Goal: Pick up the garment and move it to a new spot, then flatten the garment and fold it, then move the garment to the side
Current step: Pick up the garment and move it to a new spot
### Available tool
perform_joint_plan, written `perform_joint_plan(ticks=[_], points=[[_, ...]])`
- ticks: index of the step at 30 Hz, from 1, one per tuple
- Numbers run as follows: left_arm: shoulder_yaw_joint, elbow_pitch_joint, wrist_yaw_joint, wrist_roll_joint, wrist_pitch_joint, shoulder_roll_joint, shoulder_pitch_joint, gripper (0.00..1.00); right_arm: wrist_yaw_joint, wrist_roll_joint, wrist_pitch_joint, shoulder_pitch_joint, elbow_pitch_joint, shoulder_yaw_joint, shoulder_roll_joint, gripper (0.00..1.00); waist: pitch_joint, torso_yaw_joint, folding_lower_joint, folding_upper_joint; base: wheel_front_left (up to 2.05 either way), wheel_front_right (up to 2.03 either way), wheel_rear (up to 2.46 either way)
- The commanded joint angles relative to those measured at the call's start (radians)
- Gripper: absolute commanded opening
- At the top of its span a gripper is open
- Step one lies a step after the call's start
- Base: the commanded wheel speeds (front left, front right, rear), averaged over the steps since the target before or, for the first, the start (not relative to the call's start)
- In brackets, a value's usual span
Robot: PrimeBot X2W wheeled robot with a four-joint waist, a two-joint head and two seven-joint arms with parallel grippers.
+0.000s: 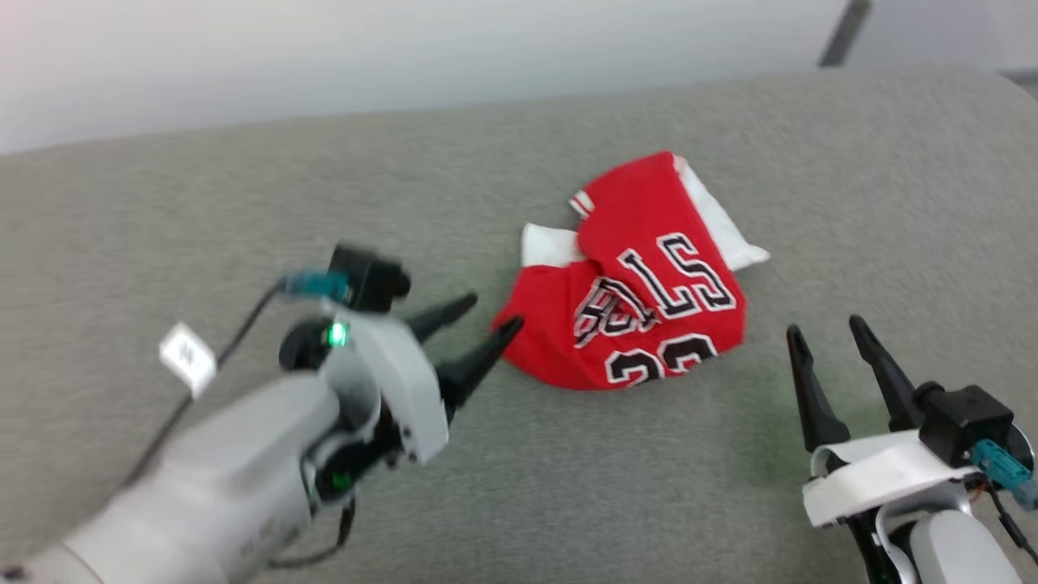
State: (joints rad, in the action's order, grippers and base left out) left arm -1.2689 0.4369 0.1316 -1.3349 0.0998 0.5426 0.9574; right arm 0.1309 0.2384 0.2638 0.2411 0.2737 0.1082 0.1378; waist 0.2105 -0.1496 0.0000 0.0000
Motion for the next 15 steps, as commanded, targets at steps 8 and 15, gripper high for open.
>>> perform_joint_plan(ticks=[8, 15], points=[[0.041, 0.131, -0.002, -0.05, 0.157, -0.019, -0.227, 1.0, 0.0, -0.007, -0.008, -0.079, 0.042, -0.046, 0.052, 1.0, -0.134, 0.196, 0.0, 0.0, 0.0, 0.0, 0.0], [0.282, 0.183, -0.008, 0.071, 0.164, -0.026, -0.395, 1.0, 0.0, 0.007, -0.023, -0.128, 0.041, -0.088, 0.071, 1.0, -0.162, 0.244, 0.0, 0.0, 0.0, 0.0, 0.0]])
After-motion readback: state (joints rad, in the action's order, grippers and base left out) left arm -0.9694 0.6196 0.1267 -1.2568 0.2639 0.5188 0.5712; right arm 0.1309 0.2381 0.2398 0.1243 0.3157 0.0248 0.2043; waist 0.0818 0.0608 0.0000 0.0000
